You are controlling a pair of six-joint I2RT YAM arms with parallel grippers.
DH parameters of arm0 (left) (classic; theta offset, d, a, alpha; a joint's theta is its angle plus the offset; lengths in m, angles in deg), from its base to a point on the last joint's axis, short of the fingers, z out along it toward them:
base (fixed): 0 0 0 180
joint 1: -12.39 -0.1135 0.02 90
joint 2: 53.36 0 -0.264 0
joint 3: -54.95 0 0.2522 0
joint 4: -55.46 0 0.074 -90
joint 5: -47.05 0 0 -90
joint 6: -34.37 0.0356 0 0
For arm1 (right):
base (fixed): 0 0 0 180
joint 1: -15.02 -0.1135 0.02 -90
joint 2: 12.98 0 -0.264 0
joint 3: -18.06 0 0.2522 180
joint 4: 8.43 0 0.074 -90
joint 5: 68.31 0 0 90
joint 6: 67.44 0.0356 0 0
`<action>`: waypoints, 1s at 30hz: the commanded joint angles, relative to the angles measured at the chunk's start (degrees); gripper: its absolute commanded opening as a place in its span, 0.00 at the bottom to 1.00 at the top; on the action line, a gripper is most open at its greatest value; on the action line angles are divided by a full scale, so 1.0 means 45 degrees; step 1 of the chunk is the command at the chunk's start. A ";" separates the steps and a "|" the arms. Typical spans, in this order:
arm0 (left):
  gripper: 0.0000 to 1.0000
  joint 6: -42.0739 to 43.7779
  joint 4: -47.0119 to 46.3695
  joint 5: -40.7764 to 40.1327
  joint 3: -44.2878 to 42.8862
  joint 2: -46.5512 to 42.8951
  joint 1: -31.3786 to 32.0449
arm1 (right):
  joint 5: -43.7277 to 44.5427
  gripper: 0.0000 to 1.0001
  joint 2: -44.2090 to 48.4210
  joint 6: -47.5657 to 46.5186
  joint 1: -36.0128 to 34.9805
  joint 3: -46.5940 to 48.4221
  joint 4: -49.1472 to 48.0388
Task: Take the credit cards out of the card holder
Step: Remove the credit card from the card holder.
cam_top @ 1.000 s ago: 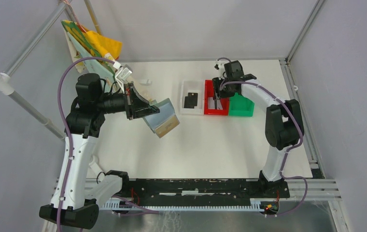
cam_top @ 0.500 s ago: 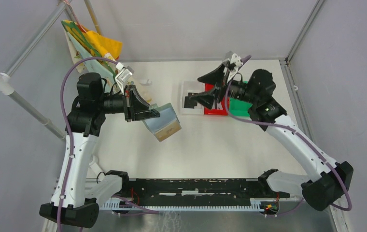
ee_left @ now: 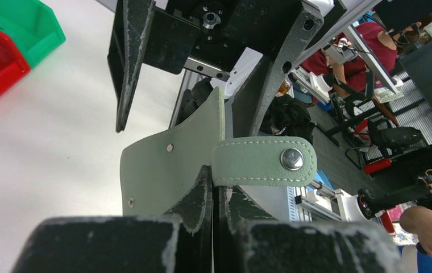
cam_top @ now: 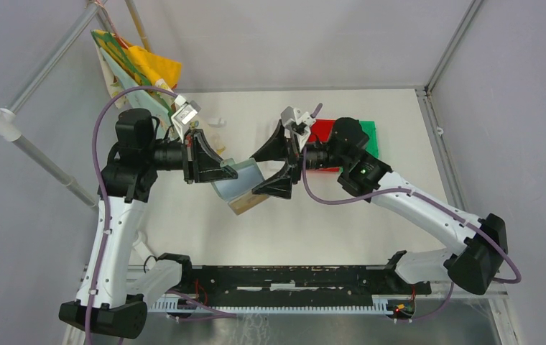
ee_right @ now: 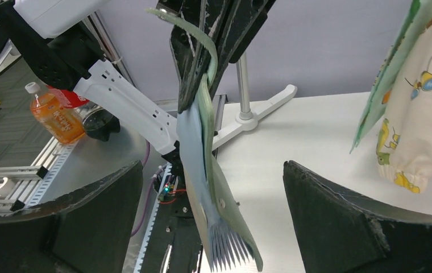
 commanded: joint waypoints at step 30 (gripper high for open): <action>1.00 -0.1131 -0.3373 -0.1187 0.2237 -0.2692 0.0015 | 0.2170 0.00 -0.0492 0.6174 -0.1359 -0.0190 -0.7168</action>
